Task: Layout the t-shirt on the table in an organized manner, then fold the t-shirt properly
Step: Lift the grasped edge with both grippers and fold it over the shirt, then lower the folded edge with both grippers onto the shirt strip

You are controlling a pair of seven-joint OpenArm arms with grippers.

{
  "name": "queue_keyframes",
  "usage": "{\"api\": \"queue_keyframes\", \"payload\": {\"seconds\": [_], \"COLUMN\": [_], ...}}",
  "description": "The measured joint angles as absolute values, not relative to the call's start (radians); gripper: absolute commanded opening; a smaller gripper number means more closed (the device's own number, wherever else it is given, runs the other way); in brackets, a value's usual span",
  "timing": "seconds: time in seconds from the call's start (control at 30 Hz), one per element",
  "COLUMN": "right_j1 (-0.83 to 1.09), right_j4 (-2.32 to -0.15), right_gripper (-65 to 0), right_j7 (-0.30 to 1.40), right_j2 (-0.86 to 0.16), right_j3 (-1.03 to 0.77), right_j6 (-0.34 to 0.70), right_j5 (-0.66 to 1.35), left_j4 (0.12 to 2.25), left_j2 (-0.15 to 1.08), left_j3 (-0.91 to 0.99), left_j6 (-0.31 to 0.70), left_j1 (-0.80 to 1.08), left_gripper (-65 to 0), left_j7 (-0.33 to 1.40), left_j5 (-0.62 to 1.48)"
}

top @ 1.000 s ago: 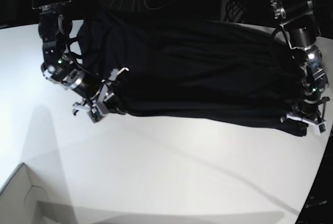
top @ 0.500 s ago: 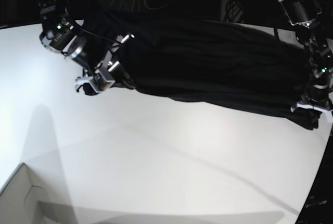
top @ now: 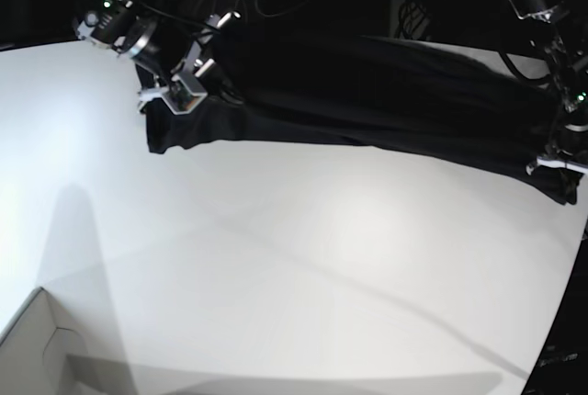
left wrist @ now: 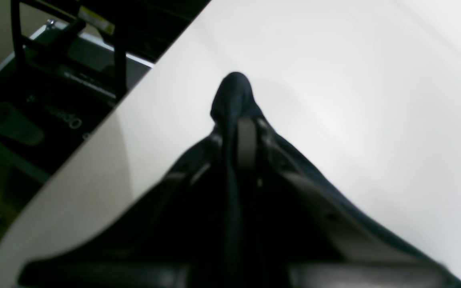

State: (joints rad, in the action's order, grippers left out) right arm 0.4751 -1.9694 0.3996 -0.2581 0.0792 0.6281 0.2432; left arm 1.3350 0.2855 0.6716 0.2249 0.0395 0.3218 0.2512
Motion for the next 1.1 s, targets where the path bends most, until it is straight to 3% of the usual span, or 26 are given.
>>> {"api": "queue_keyframes", "payload": {"seconds": [0.37, 1.1], "right_j1": [0.553, 0.621], "right_j4": [-1.970, -1.851], "right_gripper": [-65.0, -65.0], "right_j7": [0.397, 0.323], "right_j2": [-0.261, -0.257], "right_j3": [0.079, 0.086], "right_j6": [0.628, 0.628], "right_j5": [0.243, 0.244], "left_j4": [1.379, 1.267], "left_j2": [0.252, 0.252], "left_j3": [0.712, 0.712], "left_j6": [0.226, 0.225], "left_j1": [0.154, 0.155], "left_gripper": [-65.0, -64.9], "left_j7": [0.317, 0.313], "left_j5": [0.252, 0.255]}}
